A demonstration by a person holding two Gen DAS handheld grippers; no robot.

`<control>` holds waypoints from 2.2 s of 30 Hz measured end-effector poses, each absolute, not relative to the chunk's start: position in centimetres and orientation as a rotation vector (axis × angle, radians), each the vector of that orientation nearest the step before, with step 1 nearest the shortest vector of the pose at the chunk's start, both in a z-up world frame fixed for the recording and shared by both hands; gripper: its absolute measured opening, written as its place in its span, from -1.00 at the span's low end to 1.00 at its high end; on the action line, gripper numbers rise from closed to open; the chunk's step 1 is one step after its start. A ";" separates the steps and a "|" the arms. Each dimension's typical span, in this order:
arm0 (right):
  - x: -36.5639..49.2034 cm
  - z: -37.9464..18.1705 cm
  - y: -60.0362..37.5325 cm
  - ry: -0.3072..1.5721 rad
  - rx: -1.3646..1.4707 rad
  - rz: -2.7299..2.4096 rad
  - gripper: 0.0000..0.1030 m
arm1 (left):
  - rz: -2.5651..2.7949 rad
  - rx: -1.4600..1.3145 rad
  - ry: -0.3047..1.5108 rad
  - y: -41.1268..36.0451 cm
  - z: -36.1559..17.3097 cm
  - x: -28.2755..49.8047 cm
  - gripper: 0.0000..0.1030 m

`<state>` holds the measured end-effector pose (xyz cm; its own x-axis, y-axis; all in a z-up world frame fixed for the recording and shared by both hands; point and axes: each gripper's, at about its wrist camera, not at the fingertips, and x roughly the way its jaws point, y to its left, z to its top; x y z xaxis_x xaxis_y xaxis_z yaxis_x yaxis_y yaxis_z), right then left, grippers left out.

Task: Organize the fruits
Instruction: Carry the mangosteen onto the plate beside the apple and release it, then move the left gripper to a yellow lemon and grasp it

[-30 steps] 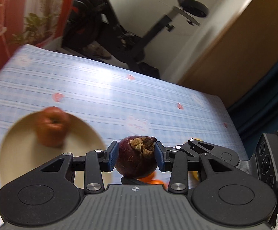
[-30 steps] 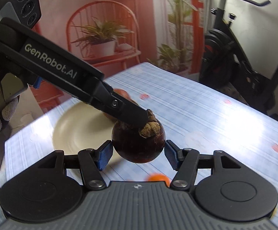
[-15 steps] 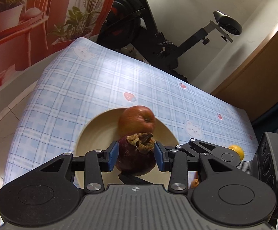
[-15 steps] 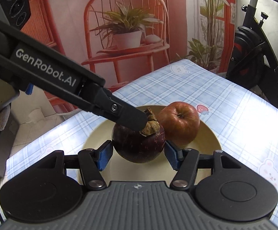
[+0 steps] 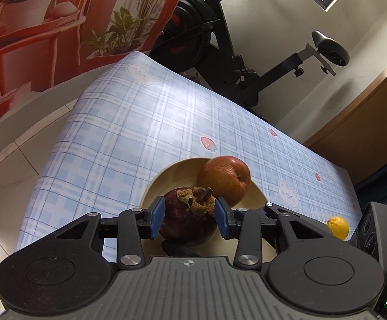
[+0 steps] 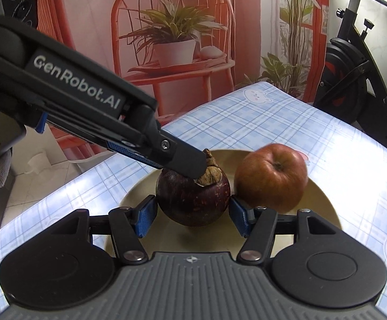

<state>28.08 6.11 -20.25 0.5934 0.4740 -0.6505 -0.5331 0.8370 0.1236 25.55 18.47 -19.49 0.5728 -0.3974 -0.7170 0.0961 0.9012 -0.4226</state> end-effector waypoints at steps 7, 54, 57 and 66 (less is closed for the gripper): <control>28.4 -20.5 6.6 0.715 -0.098 0.580 0.20 | -0.272 -0.371 0.901 18.4 -19.5 25.6 -0.18; 12.6 -16.3 -20.1 0.565 0.086 0.221 0.32 | -0.370 -0.164 0.748 -1.1 -14.6 20.9 -0.13; 12.2 -16.8 -21.6 0.568 0.096 0.205 0.32 | -0.387 -0.149 0.769 -3.3 -15.1 21.2 -0.13; 13.5 -18.2 -26.1 0.616 0.175 0.161 0.32 | -0.413 -0.121 0.850 -8.4 -16.9 22.8 -0.14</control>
<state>13.55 -26.14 -18.17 0.8045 0.2020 -0.5585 -0.0978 0.9726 0.2109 22.78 -8.44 -16.86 0.5862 -0.4012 -0.7039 0.3059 0.9141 -0.2662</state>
